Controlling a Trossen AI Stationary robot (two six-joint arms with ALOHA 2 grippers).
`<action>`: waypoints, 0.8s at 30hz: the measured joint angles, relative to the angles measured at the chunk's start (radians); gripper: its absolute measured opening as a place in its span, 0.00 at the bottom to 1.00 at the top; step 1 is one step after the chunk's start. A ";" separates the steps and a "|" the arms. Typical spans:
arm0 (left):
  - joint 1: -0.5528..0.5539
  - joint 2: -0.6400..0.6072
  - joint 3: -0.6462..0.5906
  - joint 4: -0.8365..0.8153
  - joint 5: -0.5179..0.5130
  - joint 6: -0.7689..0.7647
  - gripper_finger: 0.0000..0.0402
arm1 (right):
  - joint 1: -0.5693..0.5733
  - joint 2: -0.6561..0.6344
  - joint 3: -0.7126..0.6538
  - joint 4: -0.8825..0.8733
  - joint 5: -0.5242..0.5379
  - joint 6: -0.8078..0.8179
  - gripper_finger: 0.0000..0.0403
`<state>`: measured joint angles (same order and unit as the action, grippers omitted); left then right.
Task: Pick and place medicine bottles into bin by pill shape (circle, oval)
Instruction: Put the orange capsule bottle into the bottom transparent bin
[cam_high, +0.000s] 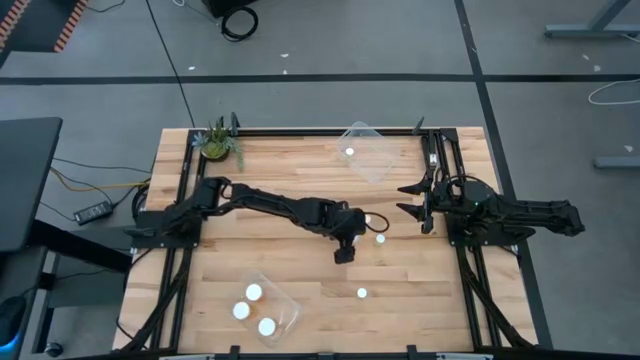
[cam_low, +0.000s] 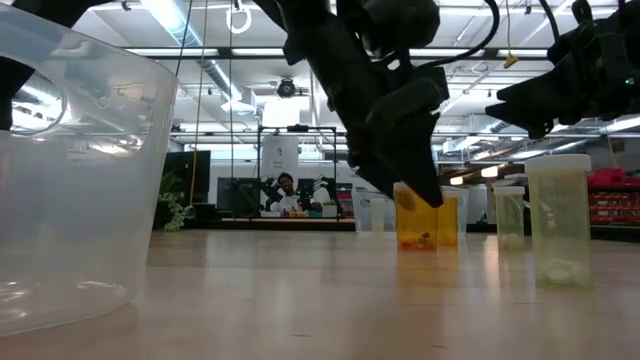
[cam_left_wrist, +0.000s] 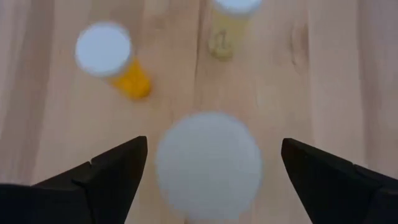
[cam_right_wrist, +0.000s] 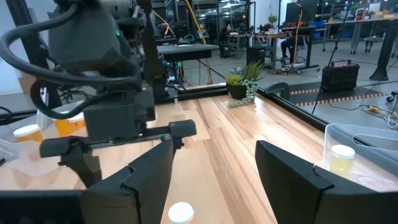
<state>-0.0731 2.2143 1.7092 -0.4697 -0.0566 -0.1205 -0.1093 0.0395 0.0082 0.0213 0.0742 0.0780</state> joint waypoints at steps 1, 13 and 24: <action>0.000 0.003 0.000 0.007 0.000 0.001 0.95 | 0.000 0.000 0.000 0.001 0.000 0.000 0.59; 0.000 0.003 0.000 0.008 -0.001 -0.029 0.81 | 0.000 0.003 0.000 0.001 0.000 0.000 0.59; 0.000 -0.002 0.053 -0.058 -0.002 -0.051 0.54 | 0.000 0.006 0.000 0.002 0.000 0.000 0.59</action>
<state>-0.0727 2.2128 1.7620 -0.5278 -0.0582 -0.1716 -0.1089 0.0456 0.0078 0.0231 0.0742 0.0780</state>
